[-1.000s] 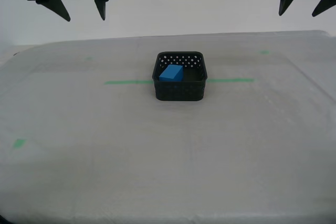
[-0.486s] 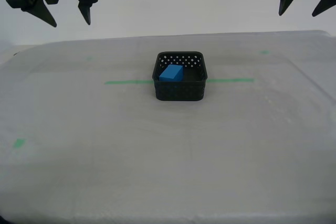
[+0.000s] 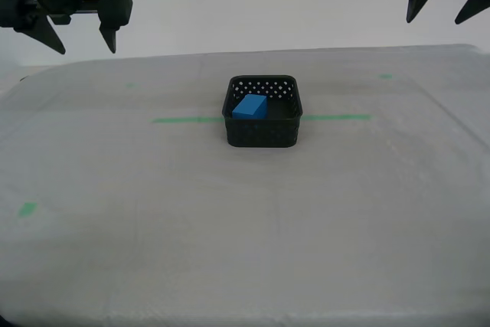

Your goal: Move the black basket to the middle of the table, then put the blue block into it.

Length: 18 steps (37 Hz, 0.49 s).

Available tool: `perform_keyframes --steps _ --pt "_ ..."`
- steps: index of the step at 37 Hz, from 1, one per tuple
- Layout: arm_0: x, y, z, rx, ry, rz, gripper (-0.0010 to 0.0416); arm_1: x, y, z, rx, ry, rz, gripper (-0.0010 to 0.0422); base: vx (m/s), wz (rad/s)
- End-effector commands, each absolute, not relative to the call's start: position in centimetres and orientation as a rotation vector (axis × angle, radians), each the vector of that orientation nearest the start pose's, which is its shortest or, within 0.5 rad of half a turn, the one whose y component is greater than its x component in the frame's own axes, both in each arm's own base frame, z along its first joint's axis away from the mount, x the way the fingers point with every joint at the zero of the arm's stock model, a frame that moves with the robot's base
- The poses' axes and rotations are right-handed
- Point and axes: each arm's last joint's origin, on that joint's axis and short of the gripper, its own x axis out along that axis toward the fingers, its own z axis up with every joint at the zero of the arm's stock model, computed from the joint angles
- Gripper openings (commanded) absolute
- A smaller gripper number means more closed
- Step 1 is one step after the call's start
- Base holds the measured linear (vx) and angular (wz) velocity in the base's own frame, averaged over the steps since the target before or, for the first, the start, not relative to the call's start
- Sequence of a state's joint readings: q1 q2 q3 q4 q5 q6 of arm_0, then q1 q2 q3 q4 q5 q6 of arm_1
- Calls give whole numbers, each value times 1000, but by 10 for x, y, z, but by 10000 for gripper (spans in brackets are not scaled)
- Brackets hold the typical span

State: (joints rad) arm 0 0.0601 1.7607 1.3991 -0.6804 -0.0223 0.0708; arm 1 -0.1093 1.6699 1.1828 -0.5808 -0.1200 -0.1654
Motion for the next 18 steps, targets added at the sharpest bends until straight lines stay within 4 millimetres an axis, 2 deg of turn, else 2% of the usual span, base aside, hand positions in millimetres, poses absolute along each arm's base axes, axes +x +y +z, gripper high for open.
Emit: perform_keyframes --steps 1,18 --pt "368 23 249 44 1043 38 398 335 -33 220 -24 1055 99 400 0 0" --pt "368 23 249 44 1043 38 399 336 -34 220 -24 1048 97 400 0 0"
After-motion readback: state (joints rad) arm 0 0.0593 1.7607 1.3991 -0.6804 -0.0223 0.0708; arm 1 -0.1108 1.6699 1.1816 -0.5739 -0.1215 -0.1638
